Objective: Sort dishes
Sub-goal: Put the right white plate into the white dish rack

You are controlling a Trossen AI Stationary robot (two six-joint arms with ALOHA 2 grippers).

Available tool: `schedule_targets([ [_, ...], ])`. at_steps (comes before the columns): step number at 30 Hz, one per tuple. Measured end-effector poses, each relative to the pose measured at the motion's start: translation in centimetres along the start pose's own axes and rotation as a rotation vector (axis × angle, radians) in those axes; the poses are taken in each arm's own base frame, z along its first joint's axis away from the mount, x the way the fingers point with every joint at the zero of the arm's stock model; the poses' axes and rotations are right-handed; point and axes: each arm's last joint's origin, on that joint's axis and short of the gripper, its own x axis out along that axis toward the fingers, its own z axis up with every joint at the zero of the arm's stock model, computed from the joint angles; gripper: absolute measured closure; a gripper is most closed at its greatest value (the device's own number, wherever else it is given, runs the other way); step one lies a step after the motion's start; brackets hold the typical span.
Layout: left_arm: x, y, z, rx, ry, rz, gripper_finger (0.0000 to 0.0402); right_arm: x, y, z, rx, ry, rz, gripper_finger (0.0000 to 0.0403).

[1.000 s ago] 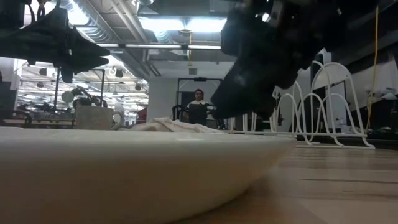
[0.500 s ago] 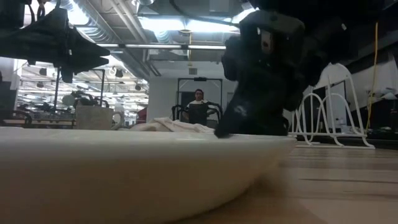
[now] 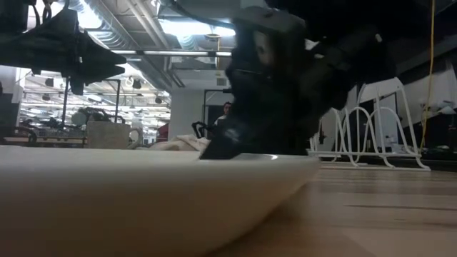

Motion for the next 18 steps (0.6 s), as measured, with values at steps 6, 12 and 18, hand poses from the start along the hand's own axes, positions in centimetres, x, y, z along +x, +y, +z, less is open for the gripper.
schedule_targets([
  [6, 0.0, 0.0, 0.0, 0.0, 0.0, 0.0, 0.026, 0.44, 0.34, 0.53, 0.003, 0.015, -0.032, 0.026],
  [12, 0.0, 0.0, -0.01, 0.0, 0.001, 0.0, 0.026, 0.46, 0.15, 0.49, 0.004, 0.03, -0.04, 0.0307],
  [18, 0.0, 0.0, -0.01, 0.0, 0.001, 0.0, 0.026, 0.51, 0.23, 0.66, 0.036, 0.025, -0.023, 0.0378],
])
